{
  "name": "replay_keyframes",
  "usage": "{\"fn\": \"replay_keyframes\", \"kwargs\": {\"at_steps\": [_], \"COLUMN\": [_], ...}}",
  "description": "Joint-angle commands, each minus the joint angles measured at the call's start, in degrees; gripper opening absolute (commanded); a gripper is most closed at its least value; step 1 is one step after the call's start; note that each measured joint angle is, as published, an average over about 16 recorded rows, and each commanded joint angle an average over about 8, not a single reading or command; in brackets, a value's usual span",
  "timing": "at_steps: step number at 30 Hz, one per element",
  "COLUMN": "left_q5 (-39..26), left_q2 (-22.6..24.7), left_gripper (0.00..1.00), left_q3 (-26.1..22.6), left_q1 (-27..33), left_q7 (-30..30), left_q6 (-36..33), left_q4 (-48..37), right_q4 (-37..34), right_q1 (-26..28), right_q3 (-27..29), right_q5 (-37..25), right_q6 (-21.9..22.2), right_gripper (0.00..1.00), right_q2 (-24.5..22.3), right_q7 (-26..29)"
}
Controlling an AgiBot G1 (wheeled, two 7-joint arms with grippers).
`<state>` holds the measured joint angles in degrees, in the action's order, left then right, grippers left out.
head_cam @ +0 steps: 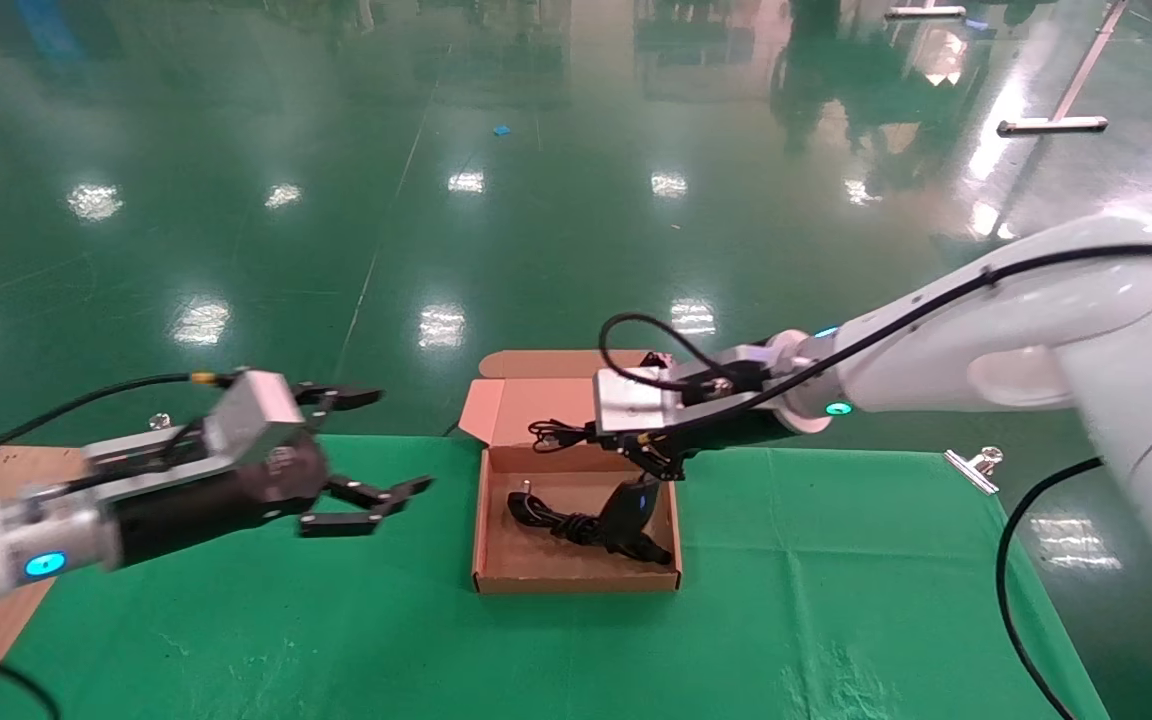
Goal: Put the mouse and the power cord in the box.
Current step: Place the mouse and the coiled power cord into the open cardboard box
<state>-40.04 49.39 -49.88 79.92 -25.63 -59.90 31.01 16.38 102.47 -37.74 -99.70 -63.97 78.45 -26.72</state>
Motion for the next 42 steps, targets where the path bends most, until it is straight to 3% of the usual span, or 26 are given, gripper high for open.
{"fn": "replay_keyframes", "kwargs": {"at_steps": [1,9,16,17,23,25,42], "left_q5": [1.3,3.7,3.6,3.6,3.8,3.8,3.7], "left_q2": [-1.8,-5.0,-5.0,-5.0,-5.1,-5.1,-5.0], "left_gripper": [1.0,1.0,1.0,1.0,1.0,1.0,1.0], "left_q3": [0.9,2.4,2.7,2.7,2.9,2.9,2.8], "left_q1": [-1.0,-3.3,-3.7,-3.8,-3.8,-3.9,-3.8], "left_q7": [-0.7,-1.9,-3.8,-3.8,-4.0,-4.0,-4.0], "left_q6": [-1.5,-2.8,-2.3,-2.3,-2.6,-2.6,-2.6], "left_q4": [-0.2,1.1,1.1,1.0,0.8,0.8,0.8], "right_q4": [2.8,9.4,10.6,10.7,11.1,11.3,11.1], "right_q1": [-1.3,-5.4,-8.3,-8.7,-10.4,-10.7,-10.5], "right_q3": [-1.4,-9.9,-16.8,-17.6,-20.7,-21.1,-20.5], "right_q5": [-0.1,2.9,4.7,5.0,6.7,7.1,6.8], "right_q6": [1.5,7.6,16.5,18.0,24.3,25.1,24.2], "right_gripper": [0.0,0.0,0.02,0.08,0.83,1.0,1.0], "right_q2": [0.3,0.3,0.2,0.2,0.2,0.3,0.1], "right_q7": [1.6,6.7,8.7,9.0,10.2,10.4,10.2]}}
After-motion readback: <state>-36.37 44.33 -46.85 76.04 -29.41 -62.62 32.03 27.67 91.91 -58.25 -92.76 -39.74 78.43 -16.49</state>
